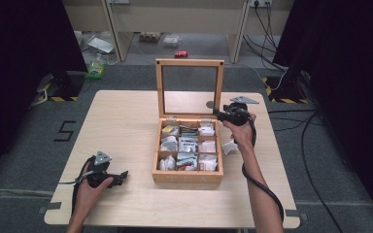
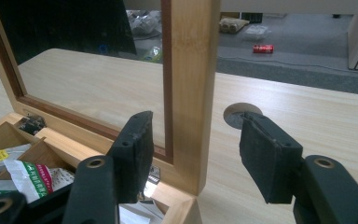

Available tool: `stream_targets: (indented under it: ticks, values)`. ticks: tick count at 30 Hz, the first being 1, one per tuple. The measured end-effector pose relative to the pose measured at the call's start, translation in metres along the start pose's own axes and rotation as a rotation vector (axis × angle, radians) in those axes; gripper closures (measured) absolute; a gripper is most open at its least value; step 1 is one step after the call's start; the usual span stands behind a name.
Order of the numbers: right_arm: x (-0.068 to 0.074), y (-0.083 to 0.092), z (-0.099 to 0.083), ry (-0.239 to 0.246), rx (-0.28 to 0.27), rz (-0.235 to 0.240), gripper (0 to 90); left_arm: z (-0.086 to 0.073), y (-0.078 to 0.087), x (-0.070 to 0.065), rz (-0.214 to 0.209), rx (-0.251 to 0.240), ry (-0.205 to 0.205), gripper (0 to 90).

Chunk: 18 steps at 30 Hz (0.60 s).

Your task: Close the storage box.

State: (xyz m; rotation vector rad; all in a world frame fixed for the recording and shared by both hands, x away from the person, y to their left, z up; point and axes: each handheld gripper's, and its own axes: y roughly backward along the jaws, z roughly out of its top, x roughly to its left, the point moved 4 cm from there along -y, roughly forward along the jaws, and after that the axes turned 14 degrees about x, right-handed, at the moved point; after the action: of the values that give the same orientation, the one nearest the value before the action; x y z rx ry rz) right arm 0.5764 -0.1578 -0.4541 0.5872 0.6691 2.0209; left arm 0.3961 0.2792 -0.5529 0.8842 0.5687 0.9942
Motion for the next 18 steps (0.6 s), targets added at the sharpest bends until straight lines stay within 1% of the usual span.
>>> stream_targets:
  ticks: [4,7,14,15,18]
  values:
    - [0.001,-0.004,0.001,-0.008,0.005,-0.003,47.3,0.0,0.0,0.0,0.0,0.0,0.0,0.0]
    - [0.0,-0.008,0.003,0.003,0.004,-0.001,48.4,0.0,0.0,0.0,0.0,0.0,0.0,0.0]
    - [0.007,-0.013,0.007,0.001,0.0,0.02,50.5,0.0,0.0,0.0,0.0,0.0,0.0,0.0]
    - [0.009,-0.014,0.008,0.008,-0.003,0.024,50.3,0.0,0.0,0.0,0.0,0.0,0.0,0.0]
    - [0.01,-0.014,0.009,0.01,0.003,0.016,51.5,0.0,0.0,0.0,0.0,0.0,0.0,0.0]
